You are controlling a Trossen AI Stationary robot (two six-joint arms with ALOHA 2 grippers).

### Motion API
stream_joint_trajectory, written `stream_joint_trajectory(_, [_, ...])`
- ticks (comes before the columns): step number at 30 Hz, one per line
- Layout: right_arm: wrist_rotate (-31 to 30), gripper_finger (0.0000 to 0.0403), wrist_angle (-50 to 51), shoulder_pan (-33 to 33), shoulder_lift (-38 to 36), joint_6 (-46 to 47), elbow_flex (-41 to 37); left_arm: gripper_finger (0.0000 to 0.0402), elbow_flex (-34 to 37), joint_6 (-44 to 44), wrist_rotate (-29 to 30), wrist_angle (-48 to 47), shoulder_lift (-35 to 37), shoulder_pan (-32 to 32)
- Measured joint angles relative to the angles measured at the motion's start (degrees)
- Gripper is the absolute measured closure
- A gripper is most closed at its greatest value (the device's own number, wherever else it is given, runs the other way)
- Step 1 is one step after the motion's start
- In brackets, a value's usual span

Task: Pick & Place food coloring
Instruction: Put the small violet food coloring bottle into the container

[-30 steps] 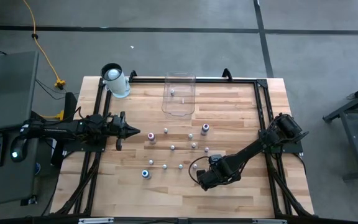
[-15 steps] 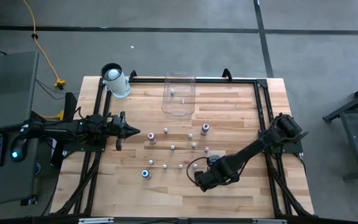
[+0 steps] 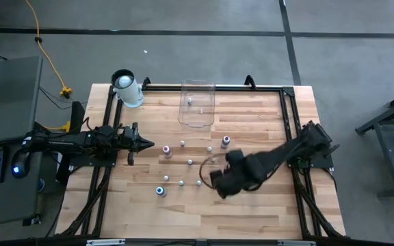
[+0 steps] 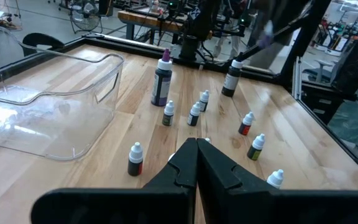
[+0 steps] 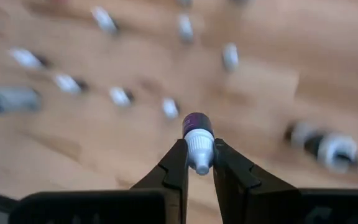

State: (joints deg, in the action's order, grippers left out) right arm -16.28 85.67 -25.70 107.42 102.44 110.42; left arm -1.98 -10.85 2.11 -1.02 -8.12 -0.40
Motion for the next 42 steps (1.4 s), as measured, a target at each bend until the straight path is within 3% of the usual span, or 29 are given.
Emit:
stream_joint_trajectory(7, [-12.79,0.0359,4.17,7.92,0.0,-17.97,13.01,0.0401,0.0,0.02,0.0,0.0,0.0,0.02])
stream_joint_trajectory(15, [-14.44,0.0358,0.95,22.76,0.0,-45.38,18.6,0.0401,0.0,0.02,0.0,0.0,0.01,0.01])
stream_joint_trajectory(21, [-10.76,0.0357,-7.44,35.45,0.57,-64.82,18.41,0.0401,0.0,0.01,0.0,0.0,0.0,0.0])
stream_joint_trajectory(27, [-5.81,0.0357,-16.18,47.04,3.6,-78.13,15.91,0.0401,0.0,0.02,0.0,0.0,0.02,0.02])
stream_joint_trajectory(34, [7.3,0.0355,-29.77,53.89,9.44,-85.04,9.42,0.0401,0.0,0.0,0.0,-0.02,0.01,0.0])
stream_joint_trajectory(42, [19.73,0.0352,-30.06,57.46,17.25,-87.79,8.56,0.0401,0.0,0.0,0.0,0.0,0.02,0.01])
